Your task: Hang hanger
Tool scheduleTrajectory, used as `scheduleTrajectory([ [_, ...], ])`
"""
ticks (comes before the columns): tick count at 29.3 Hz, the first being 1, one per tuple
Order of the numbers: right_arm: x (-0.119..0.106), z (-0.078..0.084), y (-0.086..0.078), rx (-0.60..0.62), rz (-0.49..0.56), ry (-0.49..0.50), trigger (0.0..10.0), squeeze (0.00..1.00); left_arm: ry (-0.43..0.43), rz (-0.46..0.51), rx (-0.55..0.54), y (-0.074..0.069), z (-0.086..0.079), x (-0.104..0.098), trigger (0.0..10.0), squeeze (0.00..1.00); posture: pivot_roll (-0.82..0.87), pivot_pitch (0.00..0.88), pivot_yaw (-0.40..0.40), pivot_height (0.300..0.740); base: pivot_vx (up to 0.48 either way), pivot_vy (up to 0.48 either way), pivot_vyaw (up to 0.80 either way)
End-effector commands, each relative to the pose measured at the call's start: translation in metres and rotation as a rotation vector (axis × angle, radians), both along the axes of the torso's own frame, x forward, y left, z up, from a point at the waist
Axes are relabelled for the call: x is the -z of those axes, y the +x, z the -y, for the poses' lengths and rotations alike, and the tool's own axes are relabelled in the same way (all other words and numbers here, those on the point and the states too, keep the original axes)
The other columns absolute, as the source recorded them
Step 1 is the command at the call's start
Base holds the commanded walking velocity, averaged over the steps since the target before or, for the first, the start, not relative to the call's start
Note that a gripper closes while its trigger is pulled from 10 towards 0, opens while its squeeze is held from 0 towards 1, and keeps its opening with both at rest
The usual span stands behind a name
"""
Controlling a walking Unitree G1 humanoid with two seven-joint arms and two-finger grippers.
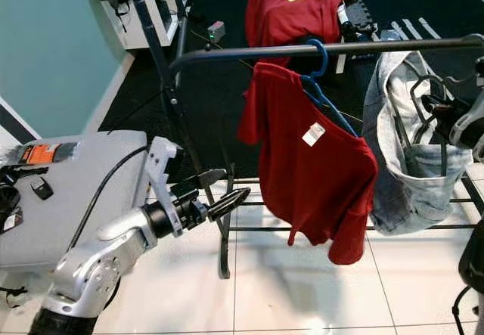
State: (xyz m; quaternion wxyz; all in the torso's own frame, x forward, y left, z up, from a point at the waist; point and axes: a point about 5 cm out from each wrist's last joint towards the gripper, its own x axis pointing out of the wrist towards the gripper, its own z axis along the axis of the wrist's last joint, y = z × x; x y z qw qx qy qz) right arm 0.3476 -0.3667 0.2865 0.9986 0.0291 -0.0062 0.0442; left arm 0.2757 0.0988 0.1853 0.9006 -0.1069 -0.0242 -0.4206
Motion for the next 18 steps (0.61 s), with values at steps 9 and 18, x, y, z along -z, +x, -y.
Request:
scheduleTrajectory([
  [9, -0.025, -0.006, 0.005, 0.021, 0.105, -0.045, 10.0, 0.0, -0.029, -0.023, -0.016, -0.002, -0.006, 0.001, 10.0, 0.0, 0.08, 0.195, 0.116, 0.74, 0.0, 0.0, 0.0],
  [18, -0.001, -0.014, 0.005, 0.036, 0.22, -0.123, 10.0, 0.0, -0.126, -0.052, -0.068, -0.002, -0.016, 0.013, 10.0, 0.0, 0.05, 0.147, 0.117, 0.74, 0.0, 0.0, 0.0],
])
